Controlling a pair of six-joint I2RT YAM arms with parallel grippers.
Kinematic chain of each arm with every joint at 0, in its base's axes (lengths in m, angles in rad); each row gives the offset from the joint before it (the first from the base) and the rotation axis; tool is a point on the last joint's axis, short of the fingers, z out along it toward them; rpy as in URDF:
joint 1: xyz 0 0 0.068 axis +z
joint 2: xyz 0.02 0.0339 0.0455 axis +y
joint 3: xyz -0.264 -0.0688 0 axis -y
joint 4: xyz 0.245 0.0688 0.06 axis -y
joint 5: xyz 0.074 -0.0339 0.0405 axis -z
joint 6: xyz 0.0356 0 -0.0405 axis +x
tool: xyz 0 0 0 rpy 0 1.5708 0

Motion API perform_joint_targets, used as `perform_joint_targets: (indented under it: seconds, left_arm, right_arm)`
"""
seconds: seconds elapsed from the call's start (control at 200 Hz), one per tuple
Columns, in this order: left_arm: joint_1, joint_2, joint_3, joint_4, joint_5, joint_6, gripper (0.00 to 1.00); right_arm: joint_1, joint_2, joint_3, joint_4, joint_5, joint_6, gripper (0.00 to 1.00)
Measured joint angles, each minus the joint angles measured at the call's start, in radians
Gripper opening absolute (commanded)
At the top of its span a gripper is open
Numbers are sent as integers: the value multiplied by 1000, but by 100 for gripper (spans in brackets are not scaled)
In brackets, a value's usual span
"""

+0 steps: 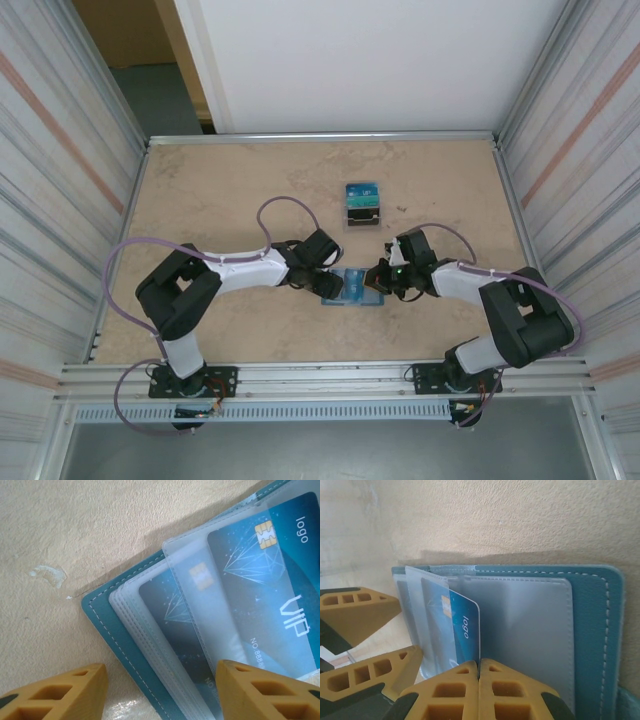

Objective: Take the credit cards out of the card holder

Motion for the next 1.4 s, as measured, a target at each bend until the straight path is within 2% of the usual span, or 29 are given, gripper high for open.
perform_joint_targets:
  seconds: [0.296, 0.611, 0.837, 1.238, 1.398]
  left_arm:
    - [0, -2, 0, 0, -2, 16, 60]
    - [0, -12, 9, -27, -60, 92, 74]
    - [-8, -14, 25, -30, -64, 135, 79]
    - [-57, 40, 80, -11, -63, 164, 80]
    - [-57, 58, 80, -5, -57, 162, 75]
  right_arm:
    - [-18, -24, 26, -82, 18, -41, 0]
    - [-18, -24, 58, -129, 22, -67, 0]
    - [-18, -24, 64, -136, 22, -69, 0]
    - [-17, -24, 79, -142, 21, -69, 2]
    - [-17, -24, 77, -133, 19, -69, 6]
